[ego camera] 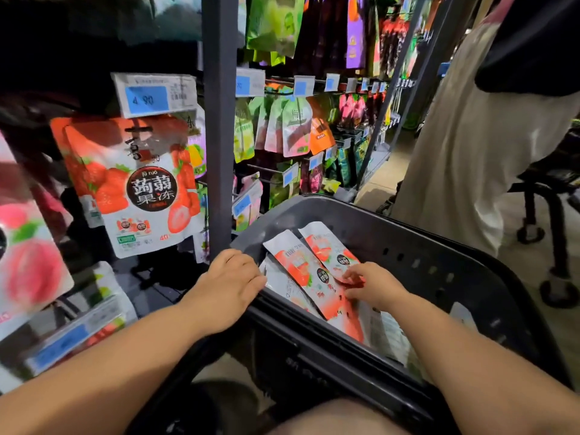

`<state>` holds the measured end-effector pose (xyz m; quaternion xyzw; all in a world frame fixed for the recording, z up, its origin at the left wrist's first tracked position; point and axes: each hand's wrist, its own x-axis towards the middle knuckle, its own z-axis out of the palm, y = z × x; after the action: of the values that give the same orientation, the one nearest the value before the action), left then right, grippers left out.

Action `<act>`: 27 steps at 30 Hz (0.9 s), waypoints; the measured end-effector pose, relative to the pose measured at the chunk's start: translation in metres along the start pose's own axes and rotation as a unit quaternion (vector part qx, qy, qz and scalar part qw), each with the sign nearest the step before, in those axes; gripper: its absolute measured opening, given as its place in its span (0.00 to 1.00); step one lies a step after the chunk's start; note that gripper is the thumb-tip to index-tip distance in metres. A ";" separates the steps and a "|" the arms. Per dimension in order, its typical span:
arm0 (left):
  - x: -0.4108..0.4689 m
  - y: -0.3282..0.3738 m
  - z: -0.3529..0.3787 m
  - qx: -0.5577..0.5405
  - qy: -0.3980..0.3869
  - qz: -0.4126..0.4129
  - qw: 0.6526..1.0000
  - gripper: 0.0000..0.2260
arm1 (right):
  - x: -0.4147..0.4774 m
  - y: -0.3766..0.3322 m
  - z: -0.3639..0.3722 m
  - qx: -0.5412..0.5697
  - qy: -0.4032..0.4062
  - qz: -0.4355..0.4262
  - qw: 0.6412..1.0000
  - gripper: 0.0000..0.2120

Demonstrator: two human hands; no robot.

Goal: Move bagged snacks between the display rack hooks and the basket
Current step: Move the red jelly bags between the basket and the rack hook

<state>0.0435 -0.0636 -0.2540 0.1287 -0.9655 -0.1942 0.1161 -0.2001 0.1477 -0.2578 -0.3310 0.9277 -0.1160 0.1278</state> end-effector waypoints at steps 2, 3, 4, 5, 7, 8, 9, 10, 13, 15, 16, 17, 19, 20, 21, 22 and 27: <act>0.000 0.001 0.000 0.002 -0.009 0.001 1.000 0.29 | 0.002 0.003 0.003 0.011 0.022 0.011 1.000 0.13; 0.000 0.002 0.000 0.004 -0.011 0.005 1.000 0.30 | 0.003 0.003 0.004 0.019 0.034 0.020 0.999 0.10; 0.000 0.002 0.000 0.002 -0.011 0.007 1.000 0.31 | 0.005 0.004 0.006 0.032 0.044 0.027 0.998 0.08; -0.001 0.003 0.000 0.003 -0.015 0.007 1.000 0.31 | 0.005 0.003 0.008 0.049 0.055 0.035 0.997 0.07; -0.002 0.005 -0.001 -0.003 -0.025 0.000 1.000 0.26 | 0.006 0.000 0.010 0.095 0.081 0.049 0.991 0.06; -0.002 0.006 -0.001 -0.008 -0.030 -0.007 0.999 0.21 | 0.008 -0.001 0.010 0.117 0.098 0.053 0.987 0.04; -0.002 0.008 -0.003 -0.009 -0.033 -0.013 0.999 0.17 | 0.008 -0.002 0.010 0.141 0.117 0.053 0.982 0.03; -0.003 0.008 -0.003 -0.009 -0.035 -0.018 0.999 0.13 | 0.008 -0.005 0.008 0.167 0.135 0.050 0.975 0.04; -0.004 0.007 -0.003 -0.011 -0.041 -0.021 0.999 0.15 | 0.003 -0.014 -0.002 0.222 0.197 0.023 0.955 0.05; -0.004 0.006 -0.003 -0.010 -0.044 -0.019 0.999 0.19 | -0.005 -0.019 -0.011 0.238 0.244 -0.011 0.940 0.03; -0.004 0.006 -0.002 -0.008 -0.043 -0.019 0.999 0.18 | -0.009 -0.022 -0.016 0.236 0.267 -0.025 0.934 0.03; -0.003 0.006 -0.002 -0.008 -0.041 -0.018 0.999 0.15 | -0.013 -0.024 -0.022 0.223 0.292 -0.037 0.929 0.03; -0.002 0.010 -0.003 -0.014 -0.037 -0.019 0.999 0.09 | -0.022 -0.028 -0.032 0.185 0.339 -0.055 0.921 0.05; -0.002 0.009 -0.003 -0.015 -0.039 -0.022 0.999 0.08 | -0.026 -0.031 -0.037 0.167 0.361 -0.070 0.915 0.06; -0.002 0.011 -0.003 -0.015 -0.042 -0.024 0.999 0.08 | -0.030 -0.033 -0.041 0.152 0.380 -0.088 0.908 0.06; -0.002 0.010 -0.002 -0.015 -0.043 -0.022 0.999 0.08 | -0.034 -0.035 -0.044 0.142 0.397 -0.105 0.901 0.06; -0.004 0.014 -0.005 -0.012 -0.057 -0.031 0.998 0.10 | -0.051 -0.049 -0.059 0.148 0.427 -0.157 0.878 0.05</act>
<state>0.0461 -0.0520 -0.2447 0.1463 -0.9637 -0.2162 0.0564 -0.1521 0.1511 -0.1798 -0.3683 0.7999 -0.4007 -0.2528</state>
